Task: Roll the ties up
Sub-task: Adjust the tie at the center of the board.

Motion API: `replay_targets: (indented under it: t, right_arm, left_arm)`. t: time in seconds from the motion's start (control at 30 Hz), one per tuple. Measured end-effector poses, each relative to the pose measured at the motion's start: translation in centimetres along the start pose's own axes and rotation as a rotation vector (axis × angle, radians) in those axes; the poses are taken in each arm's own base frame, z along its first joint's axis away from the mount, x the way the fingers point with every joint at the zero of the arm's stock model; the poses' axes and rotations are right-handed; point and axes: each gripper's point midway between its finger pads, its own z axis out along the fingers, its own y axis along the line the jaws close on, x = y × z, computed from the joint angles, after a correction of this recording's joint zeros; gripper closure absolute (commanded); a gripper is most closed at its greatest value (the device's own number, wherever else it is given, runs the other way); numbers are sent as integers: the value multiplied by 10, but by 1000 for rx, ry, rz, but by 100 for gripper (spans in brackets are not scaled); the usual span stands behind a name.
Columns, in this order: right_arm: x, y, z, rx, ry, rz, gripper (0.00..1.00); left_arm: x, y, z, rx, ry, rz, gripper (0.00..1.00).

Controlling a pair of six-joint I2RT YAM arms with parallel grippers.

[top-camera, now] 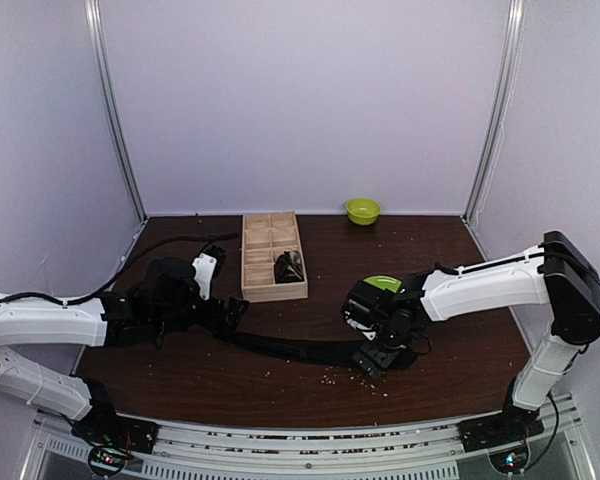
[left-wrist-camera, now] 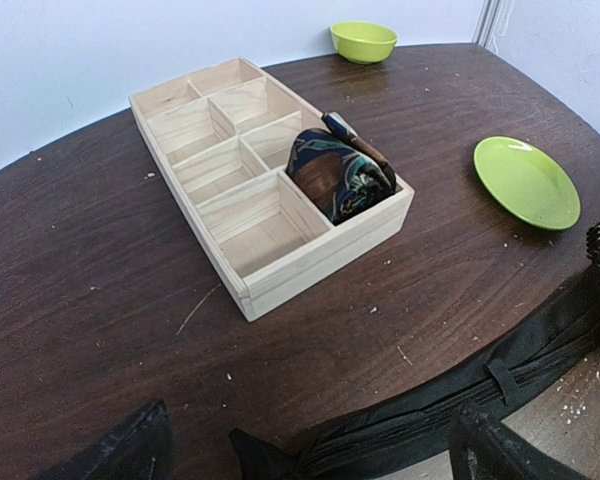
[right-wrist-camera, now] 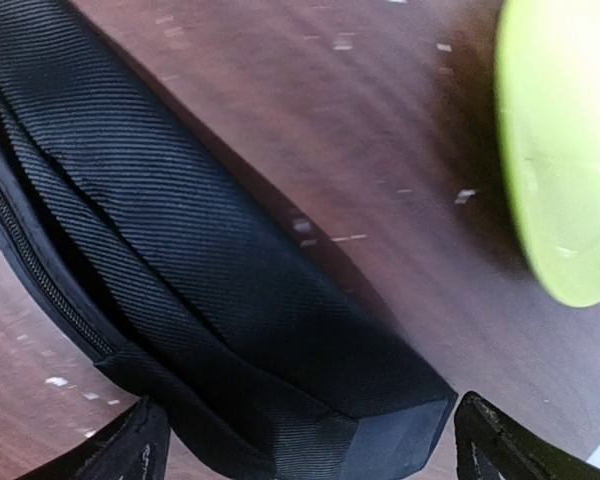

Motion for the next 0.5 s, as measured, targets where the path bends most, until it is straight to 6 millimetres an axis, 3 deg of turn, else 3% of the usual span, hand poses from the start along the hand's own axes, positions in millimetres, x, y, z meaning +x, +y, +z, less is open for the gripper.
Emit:
replay_targets:
  t: [0.27, 0.37, 0.5]
  right_arm:
    - [-2, -33, 8, 46, 7, 81, 7]
    - [-2, -41, 11, 51, 9, 94, 16]
    - [-1, -44, 12, 26, 18, 94, 36]
  left_arm:
    - [2, 0, 2, -2, 8, 3, 2]
    - [3, 0, 2, -2, 9, 10, 2]
    - [5, 1, 4, -2, 19, 16, 2]
